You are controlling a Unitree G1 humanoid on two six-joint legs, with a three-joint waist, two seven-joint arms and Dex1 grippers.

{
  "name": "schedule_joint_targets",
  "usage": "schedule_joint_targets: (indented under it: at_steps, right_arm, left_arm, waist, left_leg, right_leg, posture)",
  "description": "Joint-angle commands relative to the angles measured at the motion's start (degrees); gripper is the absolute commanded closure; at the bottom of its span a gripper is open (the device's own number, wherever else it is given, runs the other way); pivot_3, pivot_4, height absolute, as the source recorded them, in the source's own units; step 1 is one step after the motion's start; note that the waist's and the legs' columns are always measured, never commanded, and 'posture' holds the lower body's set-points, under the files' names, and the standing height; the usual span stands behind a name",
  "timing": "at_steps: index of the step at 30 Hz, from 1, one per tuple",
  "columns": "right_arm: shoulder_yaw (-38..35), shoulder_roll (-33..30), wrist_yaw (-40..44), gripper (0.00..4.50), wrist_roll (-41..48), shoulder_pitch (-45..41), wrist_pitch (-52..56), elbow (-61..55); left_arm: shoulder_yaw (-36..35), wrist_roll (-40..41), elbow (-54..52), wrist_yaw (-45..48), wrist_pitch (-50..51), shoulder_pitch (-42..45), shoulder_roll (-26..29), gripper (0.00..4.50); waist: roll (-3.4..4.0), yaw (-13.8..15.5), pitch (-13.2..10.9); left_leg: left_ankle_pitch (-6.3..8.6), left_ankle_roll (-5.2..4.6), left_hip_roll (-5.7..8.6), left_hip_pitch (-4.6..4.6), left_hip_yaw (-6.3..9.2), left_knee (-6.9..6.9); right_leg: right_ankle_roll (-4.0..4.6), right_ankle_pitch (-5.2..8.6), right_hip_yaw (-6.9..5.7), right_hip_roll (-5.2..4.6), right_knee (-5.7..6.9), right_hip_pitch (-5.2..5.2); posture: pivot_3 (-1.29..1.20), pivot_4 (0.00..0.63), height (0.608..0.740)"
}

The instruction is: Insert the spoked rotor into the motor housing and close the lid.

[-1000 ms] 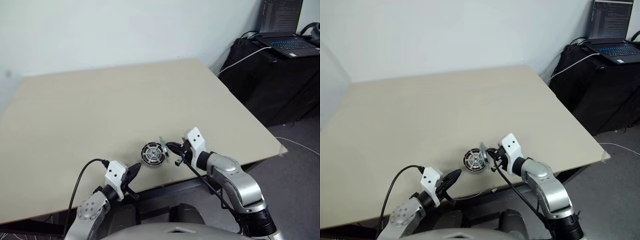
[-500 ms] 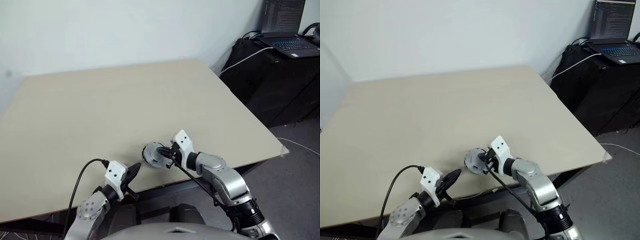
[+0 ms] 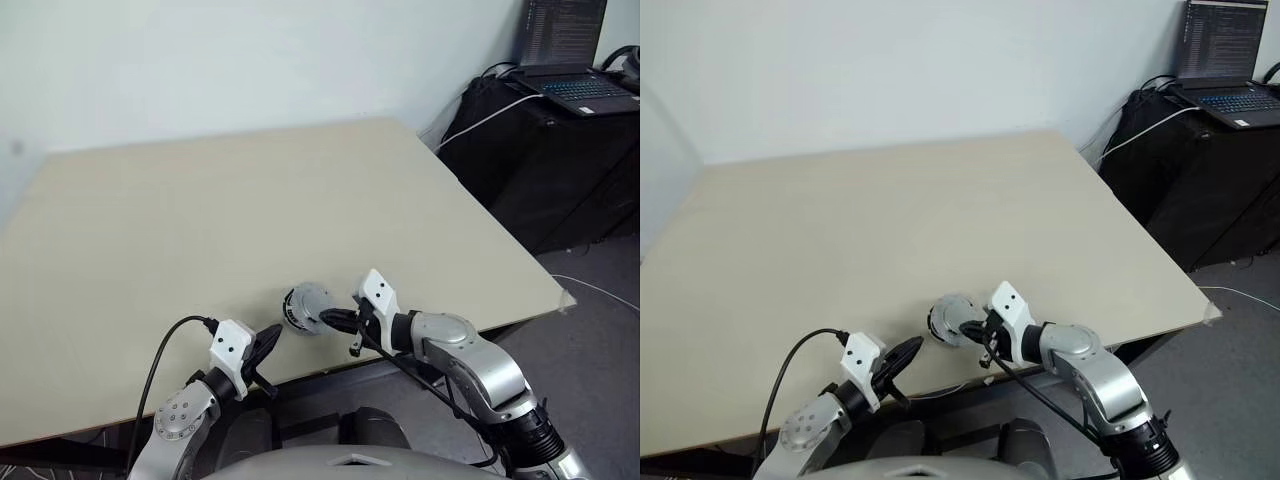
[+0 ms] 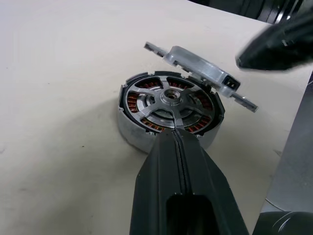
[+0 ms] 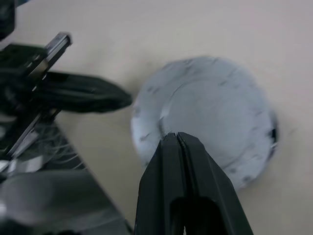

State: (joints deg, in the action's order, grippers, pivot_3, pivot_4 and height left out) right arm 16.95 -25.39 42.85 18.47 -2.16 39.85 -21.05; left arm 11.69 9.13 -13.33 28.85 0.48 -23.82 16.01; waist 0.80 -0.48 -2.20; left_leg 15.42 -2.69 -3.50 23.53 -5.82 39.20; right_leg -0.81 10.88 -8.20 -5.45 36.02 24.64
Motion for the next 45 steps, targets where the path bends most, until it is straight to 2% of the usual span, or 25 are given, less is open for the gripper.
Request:
schedule_joint_targets:
  at_steps: [1,32,38,42,45]
  right_arm:
    - [0.1,-0.5,1.4,4.45,1.8,-1.2,0.8,-1.7]
    - [3.9,7.9,-2.4,4.45,-5.7,-10.0,-5.0,17.7]
    - [2.4,8.7,-4.8,4.45,-7.0,-8.7,-11.0,13.9]
    - [3.4,7.9,-4.9,3.58,-9.5,-8.1,-16.7,13.5]
    - [3.7,8.1,-4.9,2.52,-10.5,-8.1,-19.2,14.4]
  left_arm:
    - [-0.5,0.2,-0.8,0.1,-1.2,0.5,0.1,4.50]
    - [-0.7,-0.2,-1.9,-1.2,-0.6,0.4,-0.2,4.50]
    - [-0.1,-0.2,-5.6,-2.4,1.9,-0.1,-0.3,4.50]
    - [0.0,0.0,-7.5,-2.9,3.7,-0.2,-0.1,4.50]
    - [0.1,0.2,-8.8,-3.2,5.1,0.0,-0.1,4.50]
  waist:
    - [0.00,0.0,0.0]
    - [0.04,0.0,0.1]
    - [0.06,0.0,0.1]
    - [0.07,-0.1,0.1]
    - [0.08,-0.1,0.1]
  left_leg:
    - [0.00,0.00,0.00,0.00,0.00,0.00]
    - [-0.01,-0.01,0.00,0.00,-0.02,0.01]
    - [-0.01,-0.01,0.00,0.00,-0.03,0.01]
    - [-0.01,-0.01,0.00,0.00,-0.03,0.01]
    - [-0.01,-0.01,-0.01,-0.02,-0.04,0.01]
  right_leg:
    - [0.00,0.00,0.00,0.00,0.00,0.00]
    - [-0.01,-0.02,0.01,0.03,0.02,-0.01]
    - [-0.02,-0.02,0.01,0.03,0.02,-0.02]
    - [-0.02,-0.02,0.02,0.04,0.02,0.00]
    - [-0.02,-0.02,0.02,0.05,0.02,-0.01]
  posture:
    - [0.00,0.000,0.740]
    - [0.00,0.000,0.740]
    - [0.00,0.000,0.740]
    - [0.00,0.000,0.740]
    - [0.00,0.000,0.740]
